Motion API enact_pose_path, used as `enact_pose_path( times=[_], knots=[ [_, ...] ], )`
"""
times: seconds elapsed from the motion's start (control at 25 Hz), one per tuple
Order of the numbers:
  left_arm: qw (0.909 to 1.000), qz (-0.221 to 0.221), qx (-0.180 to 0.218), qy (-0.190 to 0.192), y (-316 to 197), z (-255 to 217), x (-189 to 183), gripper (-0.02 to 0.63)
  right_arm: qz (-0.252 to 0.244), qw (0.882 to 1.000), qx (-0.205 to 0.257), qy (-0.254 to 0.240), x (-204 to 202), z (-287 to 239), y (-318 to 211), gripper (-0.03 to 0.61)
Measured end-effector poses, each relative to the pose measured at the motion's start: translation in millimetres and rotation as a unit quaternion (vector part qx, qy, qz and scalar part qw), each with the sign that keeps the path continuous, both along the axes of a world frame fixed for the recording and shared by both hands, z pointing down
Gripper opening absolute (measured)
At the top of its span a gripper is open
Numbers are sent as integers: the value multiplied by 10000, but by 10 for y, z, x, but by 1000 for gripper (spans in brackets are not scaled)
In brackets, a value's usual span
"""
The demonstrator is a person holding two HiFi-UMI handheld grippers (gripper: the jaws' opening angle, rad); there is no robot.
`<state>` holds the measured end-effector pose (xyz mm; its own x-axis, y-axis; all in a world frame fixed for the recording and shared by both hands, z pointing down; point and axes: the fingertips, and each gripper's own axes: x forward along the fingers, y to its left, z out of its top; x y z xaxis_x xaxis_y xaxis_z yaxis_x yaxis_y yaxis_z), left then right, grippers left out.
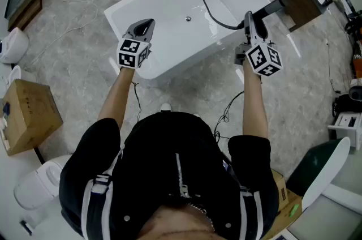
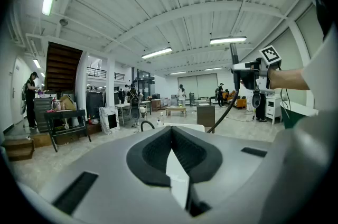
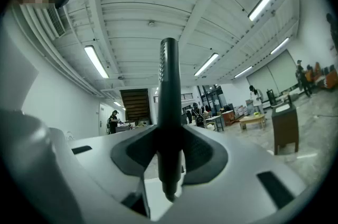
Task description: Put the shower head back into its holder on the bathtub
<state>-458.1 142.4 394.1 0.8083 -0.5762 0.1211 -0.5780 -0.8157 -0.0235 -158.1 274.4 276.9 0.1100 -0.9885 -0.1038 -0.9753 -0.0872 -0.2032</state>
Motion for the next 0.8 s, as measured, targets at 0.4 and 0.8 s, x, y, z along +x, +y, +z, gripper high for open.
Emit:
enact_pose_path(
  times=[0.4,0.8],
  knots=[
    [10000,23,7,57,-54,58,-34,25,-13,9999,95,28,-78,-9,-32,144],
    [10000,52,-42,11,-126,226,-45,267,62,9999,55,122,-135,-30,-39,143]
  ],
)
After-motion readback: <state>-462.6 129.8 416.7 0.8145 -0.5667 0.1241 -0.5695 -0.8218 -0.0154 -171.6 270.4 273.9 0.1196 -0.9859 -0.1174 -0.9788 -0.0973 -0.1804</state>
